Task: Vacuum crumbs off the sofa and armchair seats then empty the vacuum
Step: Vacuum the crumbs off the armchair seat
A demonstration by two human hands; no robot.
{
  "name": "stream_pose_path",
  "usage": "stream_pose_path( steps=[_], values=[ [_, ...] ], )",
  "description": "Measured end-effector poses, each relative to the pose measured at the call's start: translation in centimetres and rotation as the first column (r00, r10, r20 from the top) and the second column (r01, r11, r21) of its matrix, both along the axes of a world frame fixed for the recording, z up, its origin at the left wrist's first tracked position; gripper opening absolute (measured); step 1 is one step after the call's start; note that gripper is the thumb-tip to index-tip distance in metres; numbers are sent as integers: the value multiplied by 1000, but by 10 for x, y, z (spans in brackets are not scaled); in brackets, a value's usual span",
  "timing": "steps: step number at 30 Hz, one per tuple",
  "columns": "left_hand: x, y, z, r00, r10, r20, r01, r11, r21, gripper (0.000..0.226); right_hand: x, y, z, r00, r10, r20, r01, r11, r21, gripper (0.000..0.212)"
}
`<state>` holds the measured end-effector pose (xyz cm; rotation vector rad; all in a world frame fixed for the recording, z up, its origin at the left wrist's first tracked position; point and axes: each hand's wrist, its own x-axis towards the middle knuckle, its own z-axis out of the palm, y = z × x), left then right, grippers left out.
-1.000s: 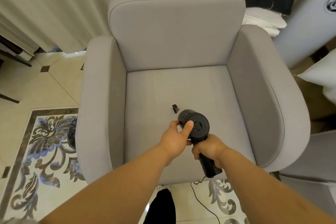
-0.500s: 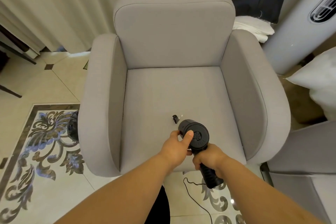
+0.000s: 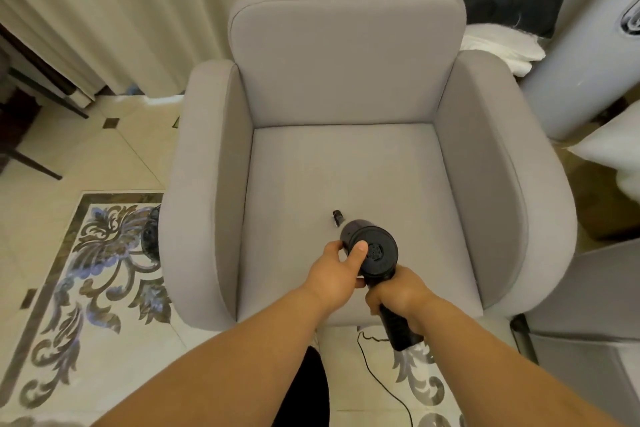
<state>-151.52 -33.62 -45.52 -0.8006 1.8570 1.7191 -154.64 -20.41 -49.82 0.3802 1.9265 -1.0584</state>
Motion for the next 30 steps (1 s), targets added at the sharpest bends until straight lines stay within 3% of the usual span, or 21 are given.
stream_pose_path(
  steps=[8, 18, 24, 30],
  values=[
    [28, 27, -1, 998, -38, 47, 38, 999, 11, 58, 26, 31, 1, 998, 22, 57, -23, 1000, 17, 27],
    [52, 61, 20, 996, 58, 64, -64, 993, 100, 54, 46, 65, 32, 998, 62, 21, -63, 998, 29, 27],
    [11, 26, 24, 996, 72, -57, -73, 997, -15, 60, 4, 24, 34, 997, 21, -71, -25, 998, -54, 29],
    [-56, -22, -1, 997, 58, -60, -61, 997, -47, 62, -61, -28, -2, 994, -25, -107, 14, 995, -99, 32]
  ],
)
